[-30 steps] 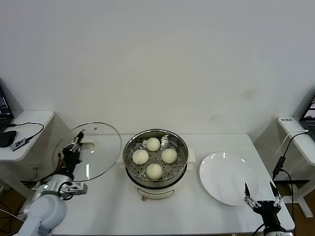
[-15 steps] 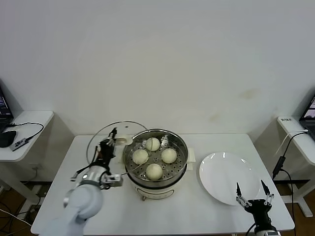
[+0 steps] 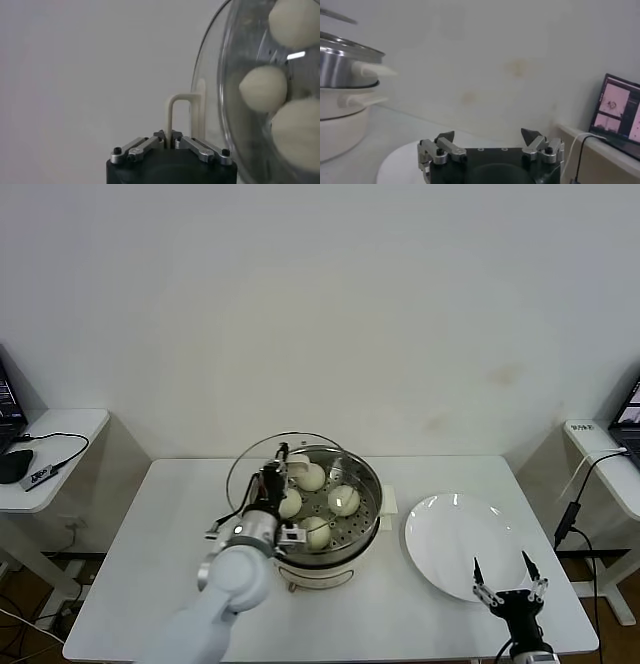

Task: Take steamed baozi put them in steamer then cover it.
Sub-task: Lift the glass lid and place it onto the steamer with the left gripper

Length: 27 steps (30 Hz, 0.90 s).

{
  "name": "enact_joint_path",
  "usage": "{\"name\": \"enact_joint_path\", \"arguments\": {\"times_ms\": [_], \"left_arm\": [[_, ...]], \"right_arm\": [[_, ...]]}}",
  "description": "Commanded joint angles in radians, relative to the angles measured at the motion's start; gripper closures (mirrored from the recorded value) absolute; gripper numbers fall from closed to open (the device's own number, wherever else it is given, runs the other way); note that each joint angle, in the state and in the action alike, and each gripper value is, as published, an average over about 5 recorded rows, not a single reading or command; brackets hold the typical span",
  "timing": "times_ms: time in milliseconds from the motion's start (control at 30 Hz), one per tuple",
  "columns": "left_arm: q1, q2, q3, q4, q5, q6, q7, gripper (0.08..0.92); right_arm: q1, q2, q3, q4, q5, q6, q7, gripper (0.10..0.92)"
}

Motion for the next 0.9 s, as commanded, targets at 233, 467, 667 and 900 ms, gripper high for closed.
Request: {"name": "enact_joint_path", "arguments": {"times_ms": [233, 467, 667, 900], "left_arm": [[-0.012, -0.11, 0.083, 0.026, 0.127, 0.027, 0.081, 0.853], [0.014, -0.126, 0.058, 0.042, 0.153, 0.018, 0.075, 0.853], [0.028, -0.124, 0.049, 0.039, 0.156, 0.015, 0.071, 0.853], [0.04, -0.133, 0.048, 0.029, 0.158, 0.013, 0.068, 0.853]], "right_arm": [[0.002, 0.003, -0.014, -0.018, -0.024, 0.009, 0.002, 0.203], [0.002, 0.002, -0.015, -0.021, -0.028, 0.011, 0.001, 0.203], [0.006, 0.002, -0.02, -0.027, -0.03, 0.012, 0.001, 0.203], [0.008, 0.002, -0.025, -0.031, -0.033, 0.013, 0.0, 0.203]]}}
